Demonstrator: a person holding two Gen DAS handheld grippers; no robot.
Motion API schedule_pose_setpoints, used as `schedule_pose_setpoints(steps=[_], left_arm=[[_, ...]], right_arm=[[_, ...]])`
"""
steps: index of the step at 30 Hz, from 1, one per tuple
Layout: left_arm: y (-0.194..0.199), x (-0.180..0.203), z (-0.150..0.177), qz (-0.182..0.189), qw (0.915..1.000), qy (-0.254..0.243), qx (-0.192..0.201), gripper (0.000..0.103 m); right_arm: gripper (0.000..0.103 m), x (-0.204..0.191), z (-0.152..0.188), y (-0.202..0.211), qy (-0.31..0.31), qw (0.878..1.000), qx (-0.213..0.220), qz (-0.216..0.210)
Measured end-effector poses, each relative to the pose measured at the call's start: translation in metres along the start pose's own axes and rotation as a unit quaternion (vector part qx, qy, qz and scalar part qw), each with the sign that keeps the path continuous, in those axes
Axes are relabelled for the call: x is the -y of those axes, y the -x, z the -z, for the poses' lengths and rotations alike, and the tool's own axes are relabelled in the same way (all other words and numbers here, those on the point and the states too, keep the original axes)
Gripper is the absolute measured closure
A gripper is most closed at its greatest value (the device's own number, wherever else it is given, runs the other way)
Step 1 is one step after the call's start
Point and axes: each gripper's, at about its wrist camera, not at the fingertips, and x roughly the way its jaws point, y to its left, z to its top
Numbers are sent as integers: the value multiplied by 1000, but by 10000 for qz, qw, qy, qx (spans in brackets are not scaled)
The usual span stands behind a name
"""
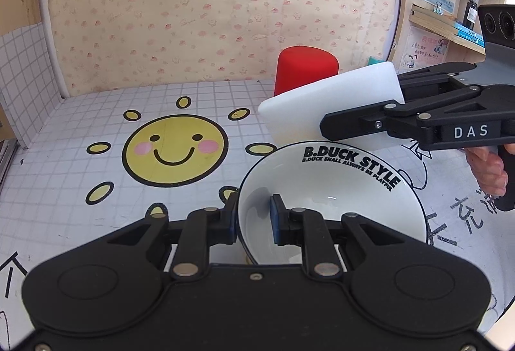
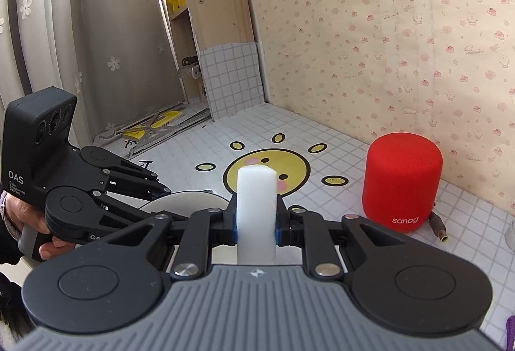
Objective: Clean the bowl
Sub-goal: 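Rub the white sponge back and forth along the bowl's printed outer side with the right gripper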
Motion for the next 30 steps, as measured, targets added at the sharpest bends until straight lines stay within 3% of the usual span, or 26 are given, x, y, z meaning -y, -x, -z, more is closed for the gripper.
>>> schedule_pose_setpoints(steps=[30], left_arm=[[2,6,4,-245,9995,194,11,82]], right_arm=[[82,-13,42,54,-233,9992,192,269]])
